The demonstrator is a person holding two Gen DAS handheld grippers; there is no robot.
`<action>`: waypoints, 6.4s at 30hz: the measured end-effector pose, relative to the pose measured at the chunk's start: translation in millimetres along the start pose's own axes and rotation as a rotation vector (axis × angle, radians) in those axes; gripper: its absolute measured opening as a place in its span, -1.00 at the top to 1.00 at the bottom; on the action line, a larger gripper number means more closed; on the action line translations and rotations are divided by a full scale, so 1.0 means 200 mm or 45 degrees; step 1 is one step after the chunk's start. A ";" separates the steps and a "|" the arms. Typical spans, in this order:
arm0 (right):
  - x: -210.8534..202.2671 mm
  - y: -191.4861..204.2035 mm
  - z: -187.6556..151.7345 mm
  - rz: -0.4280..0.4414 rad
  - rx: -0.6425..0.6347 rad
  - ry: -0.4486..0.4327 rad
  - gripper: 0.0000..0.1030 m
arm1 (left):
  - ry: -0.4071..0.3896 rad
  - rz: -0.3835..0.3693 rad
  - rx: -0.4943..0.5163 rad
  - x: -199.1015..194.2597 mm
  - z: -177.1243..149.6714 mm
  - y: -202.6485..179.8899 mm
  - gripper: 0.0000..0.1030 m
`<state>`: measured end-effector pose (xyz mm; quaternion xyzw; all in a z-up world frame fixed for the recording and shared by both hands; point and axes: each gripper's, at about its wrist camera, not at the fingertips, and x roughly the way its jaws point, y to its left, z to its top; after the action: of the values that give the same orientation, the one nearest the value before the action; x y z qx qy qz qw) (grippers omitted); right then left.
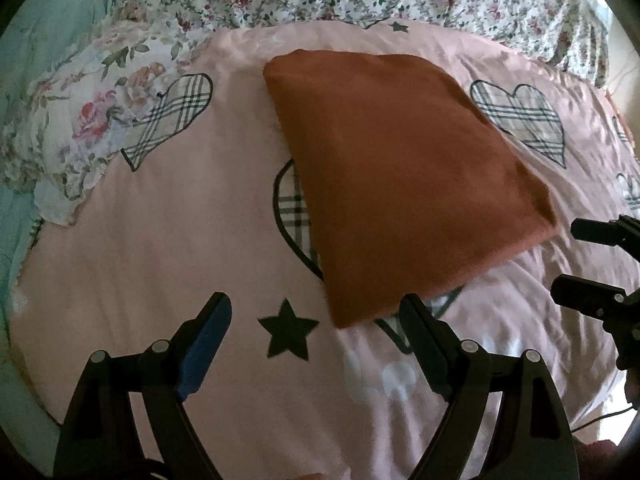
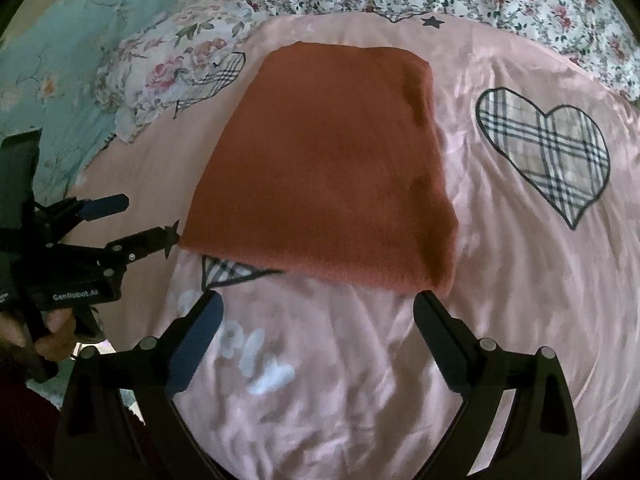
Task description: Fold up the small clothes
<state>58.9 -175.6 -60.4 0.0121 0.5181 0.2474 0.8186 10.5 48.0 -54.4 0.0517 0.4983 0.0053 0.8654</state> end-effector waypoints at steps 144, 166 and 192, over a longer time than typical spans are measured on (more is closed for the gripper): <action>0.10 -0.09 0.39 0.028 0.033 -0.024 -0.86 | -0.010 -0.015 -0.057 0.10 0.32 -0.05 -0.77; 0.12 -0.12 0.42 0.024 0.088 -0.051 -0.86 | -0.023 -0.018 -0.059 0.11 0.36 -0.05 -0.78; 0.11 -0.16 0.42 0.042 0.128 -0.059 -0.86 | -0.036 -0.014 -0.057 0.12 0.38 -0.07 -0.78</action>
<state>150.4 -174.1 -49.6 0.0674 0.5104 0.2340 0.8247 88.1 28.8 -39.2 0.0298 0.4861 0.0110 0.8733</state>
